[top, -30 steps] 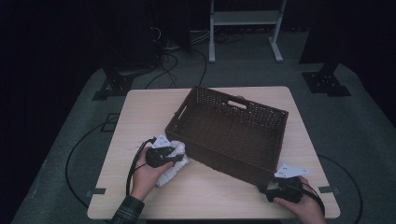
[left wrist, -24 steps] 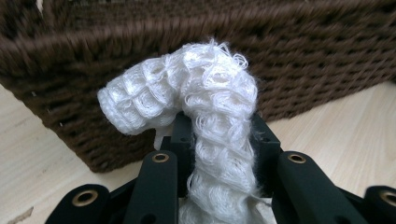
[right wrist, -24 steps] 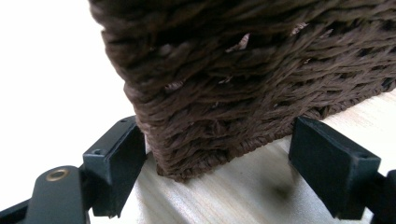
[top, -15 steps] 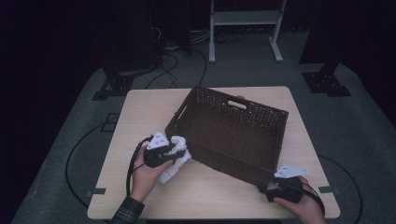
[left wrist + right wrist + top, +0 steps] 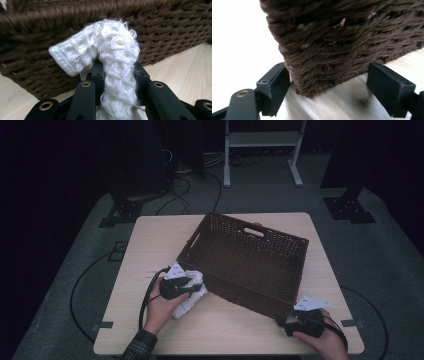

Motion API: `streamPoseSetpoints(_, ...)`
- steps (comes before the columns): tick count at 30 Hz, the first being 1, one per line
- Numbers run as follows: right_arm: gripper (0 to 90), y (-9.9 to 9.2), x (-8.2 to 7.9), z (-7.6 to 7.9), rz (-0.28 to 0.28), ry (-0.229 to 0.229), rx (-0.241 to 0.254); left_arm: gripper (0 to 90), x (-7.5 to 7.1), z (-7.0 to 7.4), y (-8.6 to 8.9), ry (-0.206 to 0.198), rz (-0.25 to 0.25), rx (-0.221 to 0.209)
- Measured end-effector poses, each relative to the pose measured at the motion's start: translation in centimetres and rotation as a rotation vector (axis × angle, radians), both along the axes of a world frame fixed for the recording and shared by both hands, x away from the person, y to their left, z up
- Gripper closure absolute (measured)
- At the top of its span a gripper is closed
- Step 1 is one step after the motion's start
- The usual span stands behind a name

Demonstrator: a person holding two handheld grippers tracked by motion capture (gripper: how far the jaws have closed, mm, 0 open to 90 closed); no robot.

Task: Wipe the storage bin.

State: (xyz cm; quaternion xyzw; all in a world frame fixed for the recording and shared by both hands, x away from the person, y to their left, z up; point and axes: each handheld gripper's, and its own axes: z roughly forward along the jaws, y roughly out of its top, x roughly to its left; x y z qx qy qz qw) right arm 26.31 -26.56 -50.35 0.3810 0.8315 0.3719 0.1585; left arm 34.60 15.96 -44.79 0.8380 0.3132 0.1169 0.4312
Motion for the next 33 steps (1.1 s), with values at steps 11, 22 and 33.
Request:
streamPoseSetpoints(11, 18.4, 0.0, 0.0, 0.0, 0.0, 0.001, 0.0, 68.6, 0.6, -1.5, -0.3, 0.048, -0.005, 0.069)
streamPoseSetpoints(22, 18.3, 0.0, 0.0, 0.0, 0.0, 0.0, 0.0, 66.0, 0.8, -2.9, -0.7, 0.091, -0.013, 0.105)
streamPoseSetpoints(33, 18.3, 0.0, 0.0, 0.0, 0.0, 0.0, 0.0, 68.9, 0.6, -2.6, -0.9, 0.086, -0.004, 0.122)
